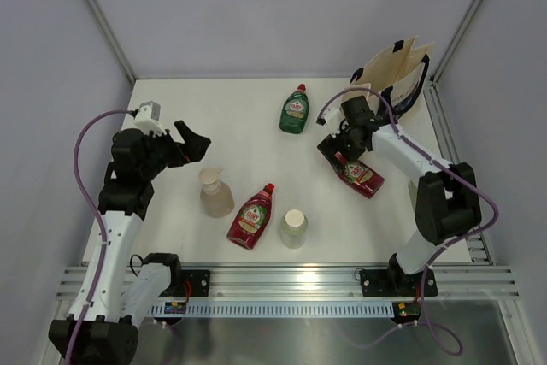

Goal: Place the personal care products into the canvas bag

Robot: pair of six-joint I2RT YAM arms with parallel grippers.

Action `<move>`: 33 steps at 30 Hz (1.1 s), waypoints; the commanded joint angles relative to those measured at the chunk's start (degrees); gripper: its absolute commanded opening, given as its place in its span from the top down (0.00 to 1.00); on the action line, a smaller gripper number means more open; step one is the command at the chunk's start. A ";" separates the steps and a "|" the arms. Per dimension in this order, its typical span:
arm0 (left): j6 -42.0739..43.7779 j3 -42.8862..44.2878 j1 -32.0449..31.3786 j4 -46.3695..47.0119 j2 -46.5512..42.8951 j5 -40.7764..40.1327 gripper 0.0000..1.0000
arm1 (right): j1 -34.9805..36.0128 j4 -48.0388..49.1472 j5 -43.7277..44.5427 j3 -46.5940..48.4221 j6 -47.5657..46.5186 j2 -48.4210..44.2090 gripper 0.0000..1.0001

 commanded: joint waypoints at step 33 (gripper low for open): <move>-3.56 -4.01 -0.29 5.79 1.54 1.34 0.01 | 0.07 -7.39 2.25 15.20 -7.50 23.97 0.16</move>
